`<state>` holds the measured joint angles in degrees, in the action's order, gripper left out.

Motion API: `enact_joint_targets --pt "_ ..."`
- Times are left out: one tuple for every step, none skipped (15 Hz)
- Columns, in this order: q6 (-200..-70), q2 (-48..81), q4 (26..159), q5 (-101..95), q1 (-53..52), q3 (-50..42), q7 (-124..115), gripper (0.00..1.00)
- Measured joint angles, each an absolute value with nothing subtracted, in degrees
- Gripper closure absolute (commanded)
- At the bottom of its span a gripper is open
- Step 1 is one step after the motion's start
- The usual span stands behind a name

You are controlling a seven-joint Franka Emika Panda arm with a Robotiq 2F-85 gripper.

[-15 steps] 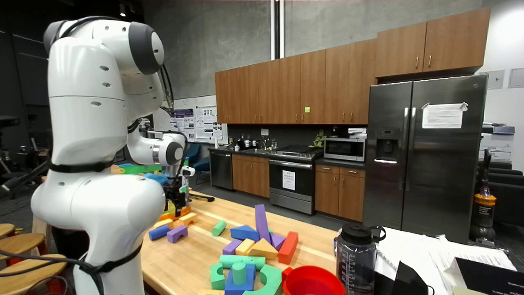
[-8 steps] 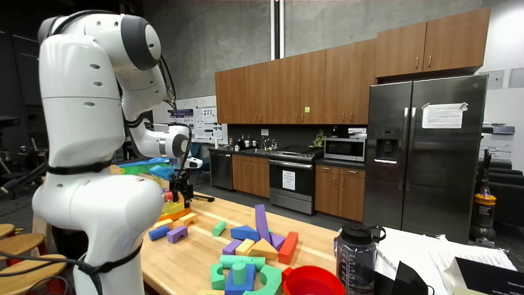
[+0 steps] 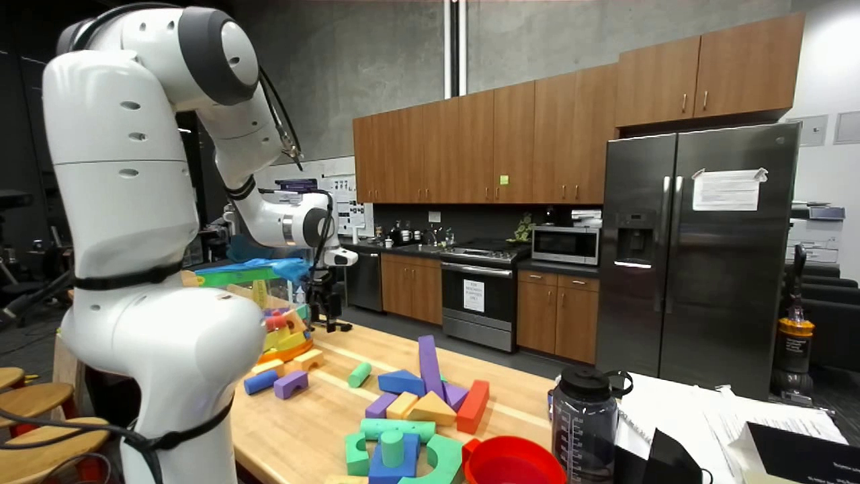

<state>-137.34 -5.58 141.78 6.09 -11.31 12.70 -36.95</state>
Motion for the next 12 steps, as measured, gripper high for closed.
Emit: enact_joint_targets --pt "-136.3 -6.7 141.8 5.8 -10.6 12.1 -36.2 0.0" --pt "-135.2 -7.9 141.7 5.8 -9.7 11.2 -34.8 0.0" --pt "-133.9 -9.1 141.6 5.8 -8.8 10.1 -32.7 0.0" --pt "-132.3 -10.3 141.3 5.7 -7.5 8.8 -30.3 0.0" --pt "-130.5 -11.5 140.9 5.5 -6.2 7.4 -27.5 0.0" --pt "-128.4 -12.4 140.3 5.3 -4.7 5.8 -24.7 0.0" --pt "-126.2 -13.0 139.4 4.7 -3.1 4.2 -22.0 0.0" --pt "-123.9 -13.1 138.2 4.2 -1.7 2.7 -19.2 0.0" --pt "-121.8 -13.0 136.8 3.6 -0.4 1.5 -16.7 0.0" --pt "-119.8 -12.8 135.3 2.6 0.5 0.7 -14.3 0.0" --pt "-117.6 -12.3 133.8 1.1 0.9 0.4 -12.5 0.0" --pt "-115.7 -11.6 132.7 0.0 0.9 0.5 -11.0 0.0"
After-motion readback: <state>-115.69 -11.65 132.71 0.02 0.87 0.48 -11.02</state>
